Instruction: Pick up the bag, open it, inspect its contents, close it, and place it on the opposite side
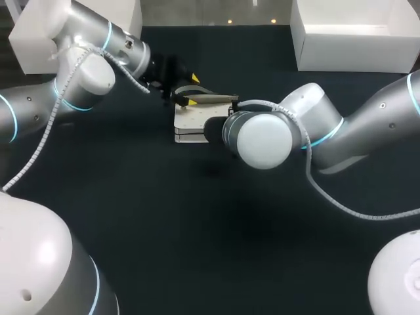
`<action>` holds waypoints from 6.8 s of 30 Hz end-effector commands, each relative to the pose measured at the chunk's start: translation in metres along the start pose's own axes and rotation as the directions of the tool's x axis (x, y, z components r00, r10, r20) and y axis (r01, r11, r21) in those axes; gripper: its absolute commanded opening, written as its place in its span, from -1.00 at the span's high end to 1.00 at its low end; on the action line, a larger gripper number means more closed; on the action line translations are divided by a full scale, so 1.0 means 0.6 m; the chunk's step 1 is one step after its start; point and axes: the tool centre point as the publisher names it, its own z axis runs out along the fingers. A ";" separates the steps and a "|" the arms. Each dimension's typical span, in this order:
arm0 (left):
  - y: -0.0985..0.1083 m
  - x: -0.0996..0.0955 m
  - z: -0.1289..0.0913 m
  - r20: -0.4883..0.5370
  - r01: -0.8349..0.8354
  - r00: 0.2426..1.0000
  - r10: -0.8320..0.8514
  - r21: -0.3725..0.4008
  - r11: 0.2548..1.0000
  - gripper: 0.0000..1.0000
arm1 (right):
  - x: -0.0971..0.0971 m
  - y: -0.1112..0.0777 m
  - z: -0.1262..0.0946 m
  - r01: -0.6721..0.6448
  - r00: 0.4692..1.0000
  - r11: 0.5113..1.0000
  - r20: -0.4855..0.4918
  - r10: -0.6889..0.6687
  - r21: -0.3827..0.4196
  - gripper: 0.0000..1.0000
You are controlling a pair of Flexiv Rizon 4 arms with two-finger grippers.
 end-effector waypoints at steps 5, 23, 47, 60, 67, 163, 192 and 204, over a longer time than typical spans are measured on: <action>0.008 -0.011 0.033 0.035 0.038 0.999 -0.037 -0.007 0.999 -0.13 | 0.007 -0.003 0.001 -0.001 1.000 1.000 0.016 0.001 -0.007 1.00; 0.041 -0.032 0.065 -0.007 0.135 0.991 -0.135 -0.003 0.991 0.14 | 0.007 -0.003 0.001 -0.001 1.000 1.000 0.016 0.001 -0.007 1.00; 0.036 -0.030 0.051 0.003 0.135 0.991 -0.135 0.008 0.991 1.00 | 0.007 -0.003 0.001 -0.001 1.000 1.000 0.016 0.001 -0.007 1.00; 0.006 -0.039 0.001 0.034 0.130 0.991 -0.132 0.034 0.991 1.00 | -0.028 0.012 -0.051 0.010 0.999 1.000 0.031 -0.011 0.030 -1.00; -0.017 -0.060 -0.034 0.019 0.151 0.988 -0.152 0.044 0.988 1.00 | -0.077 0.022 -0.103 0.002 0.999 0.999 0.035 -0.003 0.044 -1.00; -0.104 -0.052 -0.153 -0.084 0.263 0.963 -0.256 0.079 0.962 1.00 | -0.181 0.056 -0.006 -0.059 0.981 0.998 -0.184 0.060 0.012 1.00; -0.103 -0.061 -0.146 -0.068 0.354 0.935 -0.348 0.136 0.925 1.00 | -0.137 0.063 -0.010 -0.055 0.967 0.998 -0.249 0.054 0.003 1.00; -0.109 -0.052 -0.150 -0.089 0.347 0.937 -0.337 0.156 0.925 1.00 | -0.152 0.068 0.002 -0.036 0.970 0.999 -0.241 0.034 -0.003 1.00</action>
